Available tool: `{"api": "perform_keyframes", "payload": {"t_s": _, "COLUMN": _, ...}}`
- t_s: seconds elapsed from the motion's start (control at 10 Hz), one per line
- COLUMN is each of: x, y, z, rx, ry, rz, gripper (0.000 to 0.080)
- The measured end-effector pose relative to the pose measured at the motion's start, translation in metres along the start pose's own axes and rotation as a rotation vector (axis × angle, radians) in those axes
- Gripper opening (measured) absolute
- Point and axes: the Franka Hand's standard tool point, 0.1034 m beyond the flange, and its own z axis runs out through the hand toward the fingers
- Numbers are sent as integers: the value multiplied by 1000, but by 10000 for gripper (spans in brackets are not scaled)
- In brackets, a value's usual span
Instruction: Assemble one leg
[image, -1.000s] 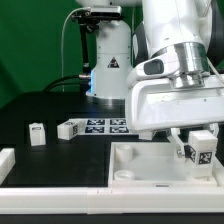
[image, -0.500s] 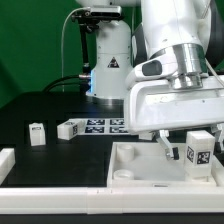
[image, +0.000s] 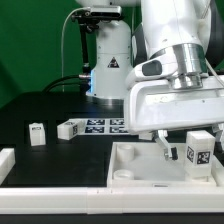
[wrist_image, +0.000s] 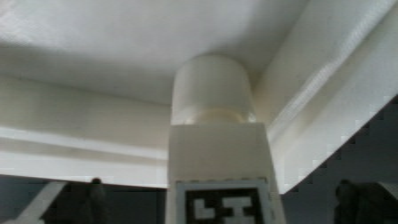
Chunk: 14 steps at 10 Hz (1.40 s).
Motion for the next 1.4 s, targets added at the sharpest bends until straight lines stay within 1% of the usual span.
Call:
{"api": "perform_keyframes", "payload": {"t_s": 0.1, "x": 5, "y": 2, "z": -8, "rx": -7, "ry": 10, "rz": 18, "gripper": 649}}
{"api": "perform_keyframes", "payload": {"t_s": 0.2, "x": 10, "y": 1, "z": -19, "rx": -13, "ry": 18, "rz": 40, "gripper": 649}}
{"api": "perform_keyframes", "payload": {"t_s": 0.3, "x": 14, "y": 0, "z": -25, "rx": -11, "ry": 10, "rz": 51, "gripper": 649}}
{"api": "perform_keyframes", "payload": {"t_s": 0.4, "x": 13, "y": -2, "z": -24, "rx": -2, "ry": -22, "rz": 51, "gripper": 649}}
{"api": "perform_keyframes", "payload": {"t_s": 0.5, "x": 12, "y": -2, "z": -24, "rx": -2, "ry": -23, "rz": 51, "gripper": 649}}
{"api": "perform_keyframes", "payload": {"t_s": 0.6, "x": 5, "y": -6, "z": -20, "rx": 23, "ry": -115, "rz": 52, "gripper": 649}}
{"api": "perform_keyframes", "payload": {"t_s": 0.7, "x": 8, "y": -6, "z": -18, "rx": 52, "ry": -232, "rz": 55, "gripper": 649}}
{"api": "perform_keyframes", "payload": {"t_s": 0.8, "x": 14, "y": -3, "z": -16, "rx": 68, "ry": -307, "rz": 57, "gripper": 649}}
{"api": "perform_keyframes", "payload": {"t_s": 1.0, "x": 13, "y": -3, "z": -15, "rx": 108, "ry": -467, "rz": 68, "gripper": 649}}
{"api": "perform_keyframes", "payload": {"t_s": 1.1, "x": 12, "y": -4, "z": -16, "rx": 139, "ry": -597, "rz": 62, "gripper": 649}}
{"api": "perform_keyframes", "payload": {"t_s": 1.2, "x": 16, "y": -3, "z": -14, "rx": 148, "ry": -626, "rz": 59, "gripper": 649}}
{"api": "perform_keyframes", "payload": {"t_s": 1.3, "x": 15, "y": -3, "z": -14, "rx": 149, "ry": -631, "rz": 60, "gripper": 630}}
{"api": "perform_keyframes", "payload": {"t_s": 1.4, "x": 15, "y": -3, "z": -14, "rx": 149, "ry": -631, "rz": 60, "gripper": 630}}
